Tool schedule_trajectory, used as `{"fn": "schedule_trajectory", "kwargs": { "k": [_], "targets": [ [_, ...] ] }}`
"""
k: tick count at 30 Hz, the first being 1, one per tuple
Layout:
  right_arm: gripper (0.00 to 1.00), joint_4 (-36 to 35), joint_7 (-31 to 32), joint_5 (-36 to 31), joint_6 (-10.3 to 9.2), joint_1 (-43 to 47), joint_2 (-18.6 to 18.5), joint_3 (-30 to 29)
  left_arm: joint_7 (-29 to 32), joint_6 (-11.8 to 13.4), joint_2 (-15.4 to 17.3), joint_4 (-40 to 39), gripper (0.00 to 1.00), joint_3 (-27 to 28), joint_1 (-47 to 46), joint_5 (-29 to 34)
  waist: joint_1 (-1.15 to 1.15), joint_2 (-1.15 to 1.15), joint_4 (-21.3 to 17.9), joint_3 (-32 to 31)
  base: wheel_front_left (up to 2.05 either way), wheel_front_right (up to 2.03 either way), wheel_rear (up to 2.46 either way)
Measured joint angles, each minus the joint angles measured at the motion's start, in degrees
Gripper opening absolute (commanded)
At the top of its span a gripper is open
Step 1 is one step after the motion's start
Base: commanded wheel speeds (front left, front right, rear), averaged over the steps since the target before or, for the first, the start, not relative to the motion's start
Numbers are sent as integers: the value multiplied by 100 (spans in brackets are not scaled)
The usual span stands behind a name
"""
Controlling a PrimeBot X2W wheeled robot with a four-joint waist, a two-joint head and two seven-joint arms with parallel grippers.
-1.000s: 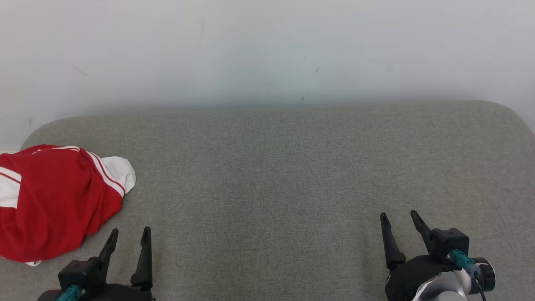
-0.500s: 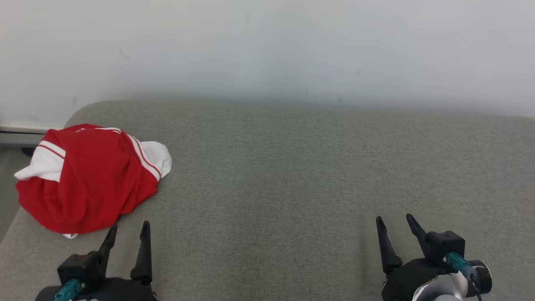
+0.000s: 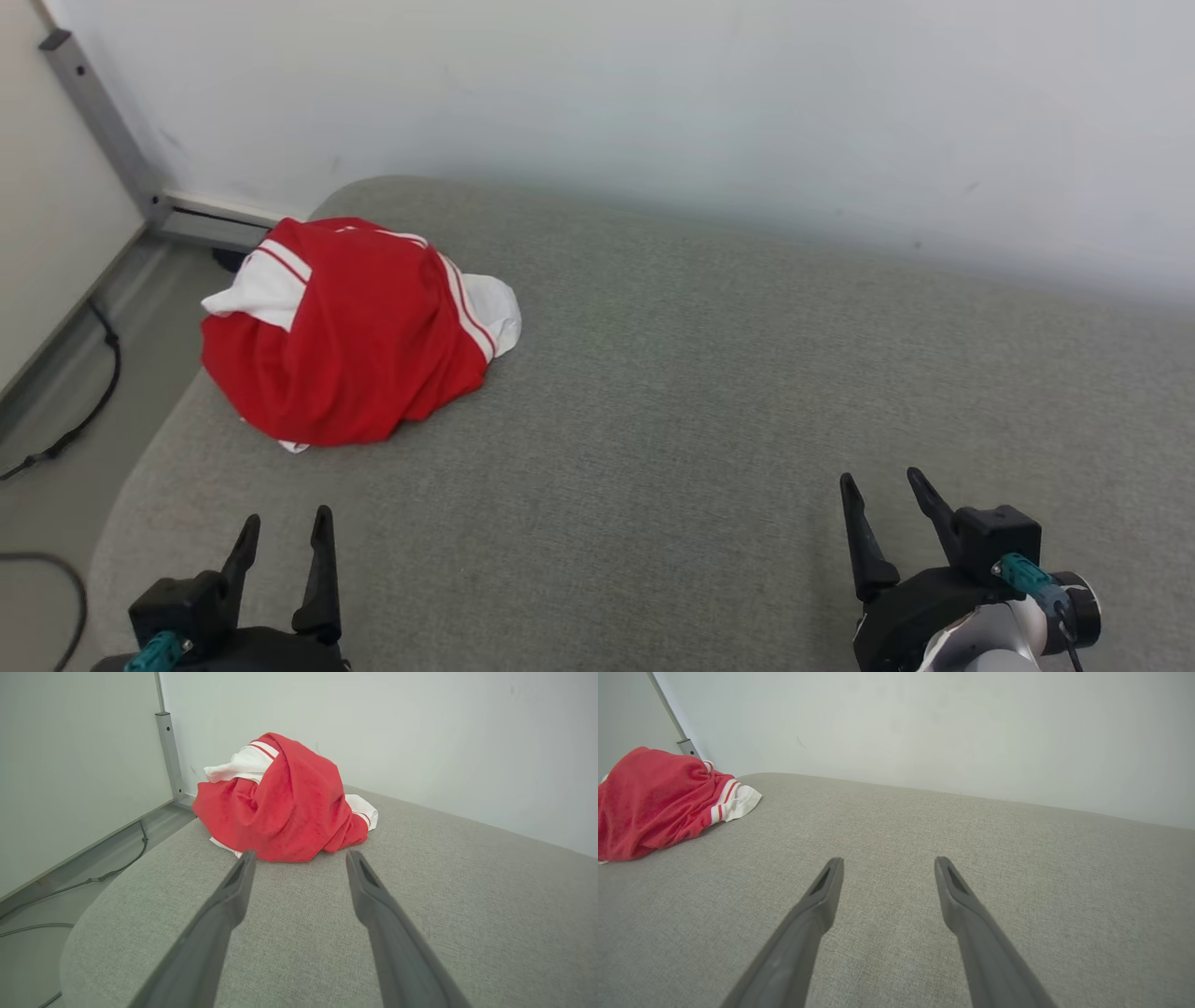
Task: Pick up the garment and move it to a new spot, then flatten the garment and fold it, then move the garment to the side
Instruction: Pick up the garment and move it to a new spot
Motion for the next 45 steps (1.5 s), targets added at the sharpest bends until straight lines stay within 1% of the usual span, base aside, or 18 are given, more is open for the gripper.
{"fn": "schedule_trajectory", "kwargs": {
  "k": [4, 9, 13, 15, 19, 20, 25, 28, 31, 34, 38, 40, 43, 45],
  "targets": [
    [100, -65, 12, -1, 0, 98, -27, -43, 103, -2, -73, 30, 100, -49, -37, -54, 0, 0, 330, 36, 0, 0, 0],
    [100, -212, 66, -43, 0, 85, -34, -18, 303, -1, -148, 151, 100, 63, -235, -283, 0, 0, 652, 119, 0, 0, 0],
    [100, -337, 124, -152, 0, 81, -65, 36, 489, -62, -116, 250, 100, 42, -488, -300, 0, 0, 760, 270, 0, 0, 0],
    [100, -424, 188, -180, 0, 81, -110, 65, 611, -156, -114, 334, 100, 18, -651, -333, 0, 0, 776, 366, 0, 0, 0],
    [100, -635, 310, -281, 0, 76, -223, 116, 864, -223, -111, 594, 100, 46, -1110, -437, 0, 0, 767, 573, 0, 0, 0],
    [100, -704, 345, -313, 0, 69, -250, 142, 936, -259, -107, 661, 100, 90, -1251, -475, 1, 0, 755, 629, 0, 0, 0],
    [100, -1150, 526, -467, 0, -15, -366, 285, 1261, -272, 58, 965, 100, 294, -1807, -666, 0, 0, 615, 916, 0, 0, 0],
    [100, -1439, 650, -630, 0, -44, -513, 316, 1475, -354, 134, 1155, 100, 326, -2057, -710, 1, 0, 467, 1084, 0, 0, 0],
    [100, -1684, 780, -697, 0, -47, -675, 305, 1596, -352, 138, 1239, 100, 390, -2302, -737, 1, 0, 298, 1267, 0, 0, 0],
    [100, -1913, 890, -727, 0, -55, -749, 308, 1785, -292, 190, 1432, 100, 435, -2478, -738, 1, 1, 117, 1461, 0, 0, 0],
    [100, -2145, 1034, -775, 0, -161, -824, 301, 1933, -85, 290, 1708, 100, 605, -2597, -734, 1, 1, -117, 1736, 0, 0, 0],
    [100, -2238, 1081, -775, 0, -192, -865, 270, 1967, -24, 331, 1812, 100, 659, -2682, -706, 0, 1, -226, 1876, 0, 0, 0],
    [100, -2354, 1180, -775, 0, -207, -940, 203, 2011, 53, 303, 2007, 100, 717, -2926, -656, 1, 1, -410, 2139, 0, 0, 0],
    [100, -2399, 1221, -775, 0, -222, -981, 132, 2017, 59, 283, 2145, 100, 748, -3054, -645, 1, 1, -480, 2253, 0, 0, 0]
  ]
}}
